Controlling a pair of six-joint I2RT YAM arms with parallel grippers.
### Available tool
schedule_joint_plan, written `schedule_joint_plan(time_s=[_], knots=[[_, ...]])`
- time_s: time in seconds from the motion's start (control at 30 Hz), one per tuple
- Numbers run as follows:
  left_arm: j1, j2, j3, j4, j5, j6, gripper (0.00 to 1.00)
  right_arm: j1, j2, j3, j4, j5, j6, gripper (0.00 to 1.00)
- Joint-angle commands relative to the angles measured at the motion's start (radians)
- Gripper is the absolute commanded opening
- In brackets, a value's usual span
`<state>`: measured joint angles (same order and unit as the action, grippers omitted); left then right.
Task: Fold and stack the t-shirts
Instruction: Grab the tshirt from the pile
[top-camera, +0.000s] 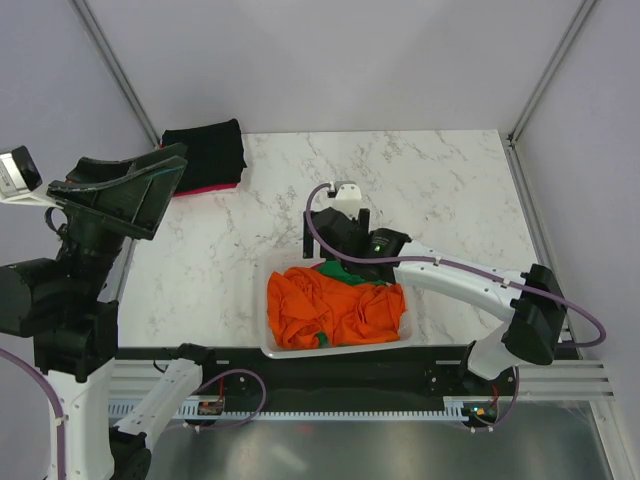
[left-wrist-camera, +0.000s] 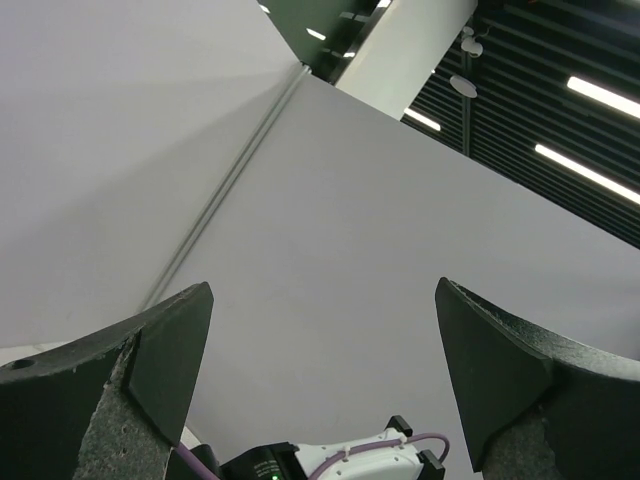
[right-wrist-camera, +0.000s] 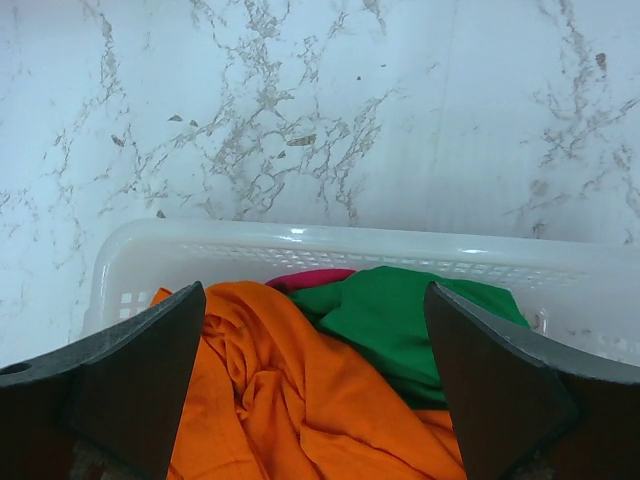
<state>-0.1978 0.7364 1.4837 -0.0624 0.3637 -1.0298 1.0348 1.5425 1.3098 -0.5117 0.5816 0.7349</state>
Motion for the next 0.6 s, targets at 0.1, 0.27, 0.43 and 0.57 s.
schedule_joint_plan(time_s=[0.1, 0.27, 0.43, 0.57], knots=[[0.000, -0.018, 0.040, 0.009, -0.029, -0.061, 1.00, 0.001, -0.007, 0.022, 0.036, -0.066, 0.008, 0.98], [0.000, -0.095, -0.115, -0.031, -0.066, -0.021, 1.00, -0.002, -0.091, -0.050, 0.038, -0.092, -0.002, 0.98], [0.000, -0.232, -0.321, -0.130, -0.117, 0.135, 1.00, -0.002, -0.165, -0.109, 0.041, -0.164, -0.060, 0.98], [0.000, -0.278, -0.443, -0.287, -0.127, 0.238, 1.00, 0.004, -0.177, -0.181, 0.022, -0.282, -0.040, 0.98]])
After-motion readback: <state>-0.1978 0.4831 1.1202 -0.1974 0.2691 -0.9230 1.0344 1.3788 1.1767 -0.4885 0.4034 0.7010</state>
